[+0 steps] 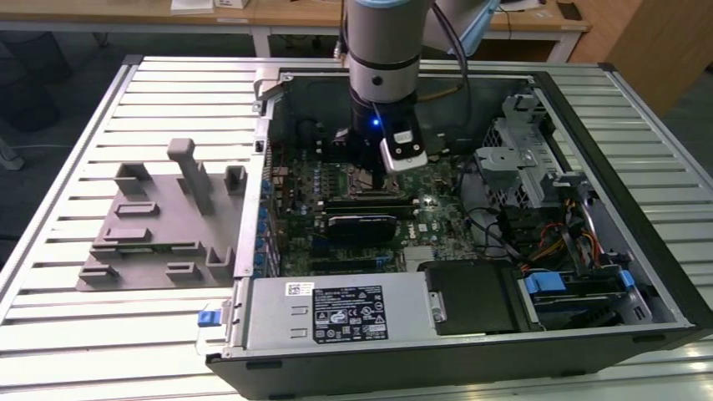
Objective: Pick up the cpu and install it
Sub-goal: 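Install the second cpu locking lever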
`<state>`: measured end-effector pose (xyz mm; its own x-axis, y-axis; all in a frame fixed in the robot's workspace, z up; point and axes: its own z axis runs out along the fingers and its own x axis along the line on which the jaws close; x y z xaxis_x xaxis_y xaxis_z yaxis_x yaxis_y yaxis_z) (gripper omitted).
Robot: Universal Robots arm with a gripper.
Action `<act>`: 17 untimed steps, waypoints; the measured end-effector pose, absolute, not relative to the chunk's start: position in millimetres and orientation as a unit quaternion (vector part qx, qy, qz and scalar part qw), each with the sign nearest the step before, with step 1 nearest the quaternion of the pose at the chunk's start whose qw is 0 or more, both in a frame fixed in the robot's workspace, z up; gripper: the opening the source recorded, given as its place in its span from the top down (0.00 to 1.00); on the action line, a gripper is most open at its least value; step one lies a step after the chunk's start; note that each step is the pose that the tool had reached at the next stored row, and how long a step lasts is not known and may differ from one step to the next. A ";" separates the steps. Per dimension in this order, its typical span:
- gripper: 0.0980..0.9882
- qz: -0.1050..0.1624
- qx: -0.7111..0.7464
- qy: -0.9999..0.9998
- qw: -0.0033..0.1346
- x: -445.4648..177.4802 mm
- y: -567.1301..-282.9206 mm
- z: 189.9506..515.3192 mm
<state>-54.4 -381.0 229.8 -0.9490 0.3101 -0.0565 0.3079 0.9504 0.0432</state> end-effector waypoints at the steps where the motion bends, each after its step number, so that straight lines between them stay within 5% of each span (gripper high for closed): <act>1: 0.99 0.017 0.155 0.987 0.031 -54.4 -381.7 229.8; 17: 0.99 0.027 0.112 0.993 0.030 -68.3 -388.6 217.5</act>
